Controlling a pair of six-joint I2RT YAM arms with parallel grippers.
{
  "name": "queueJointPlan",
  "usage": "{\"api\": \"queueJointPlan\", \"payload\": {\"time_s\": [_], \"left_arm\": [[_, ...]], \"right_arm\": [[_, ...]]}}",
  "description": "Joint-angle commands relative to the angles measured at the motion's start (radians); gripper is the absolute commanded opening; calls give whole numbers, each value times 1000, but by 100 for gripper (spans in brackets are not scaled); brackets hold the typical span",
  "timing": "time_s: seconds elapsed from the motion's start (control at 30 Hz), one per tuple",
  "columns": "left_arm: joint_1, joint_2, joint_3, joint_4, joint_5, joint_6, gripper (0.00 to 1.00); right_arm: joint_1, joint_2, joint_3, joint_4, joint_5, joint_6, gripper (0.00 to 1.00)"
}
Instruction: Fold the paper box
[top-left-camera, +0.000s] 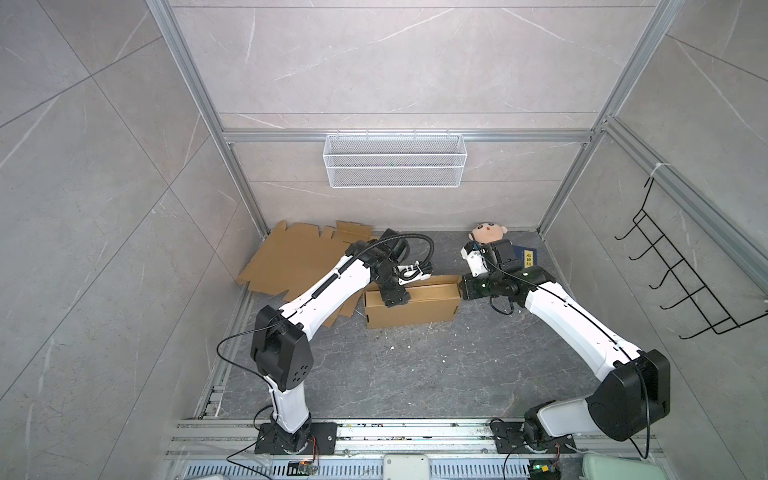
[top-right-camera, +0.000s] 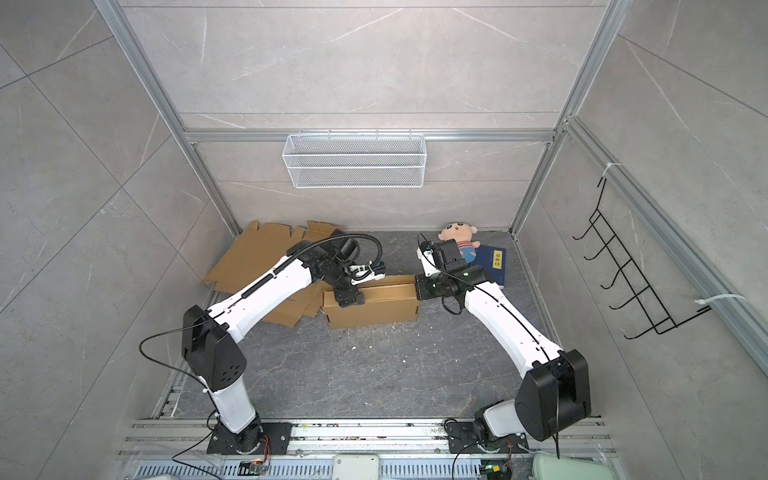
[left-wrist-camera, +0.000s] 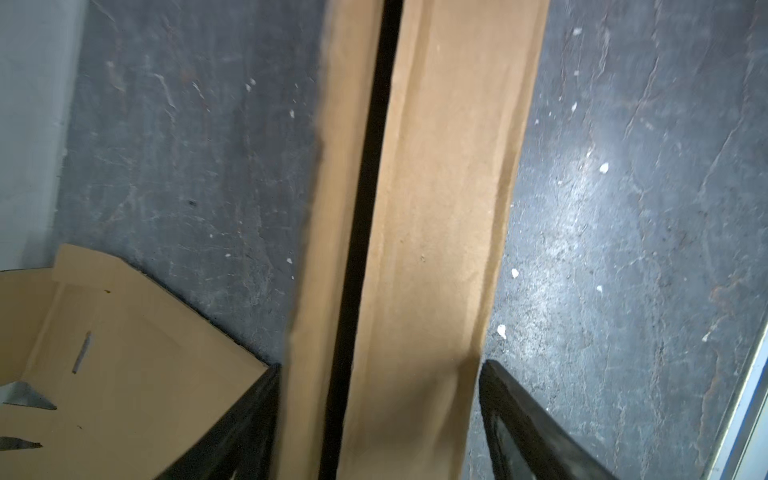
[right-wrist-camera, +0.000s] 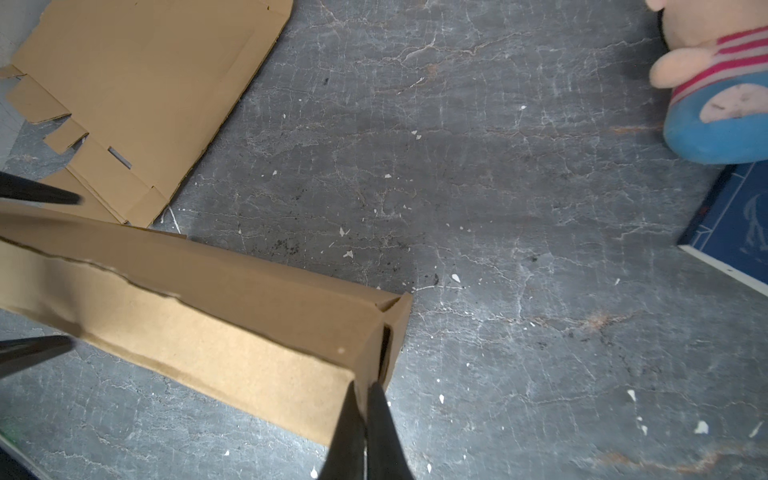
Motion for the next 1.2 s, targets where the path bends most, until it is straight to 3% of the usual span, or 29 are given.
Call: {"api": "queueJointPlan", "payload": {"time_s": [0.0, 0.1, 0.23, 0.37, 0.5, 0.73, 1.17], "left_arm": [[66, -158, -46, 110, 70, -173, 74], [152, -298, -161, 209, 78, -388, 64], [245, -436, -252, 193, -38, -630, 51], [367, -442, -264, 60, 157, -750, 53], [370, -400, -278, -8, 210, -779, 59], [365, -352, -320, 65, 234, -784, 58], [346, -271, -318, 73, 284, -794, 27]], "right_arm": [[9, 18, -38, -61, 15, 16, 0], [7, 19, -43, -62, 18, 21, 0], [9, 16, -37, -68, 19, 24, 0], [9, 11, -29, -79, 19, 26, 0], [9, 13, -27, -78, 12, 29, 0], [9, 25, -26, -70, -2, 39, 0], [9, 28, -30, -65, -17, 58, 0]]}}
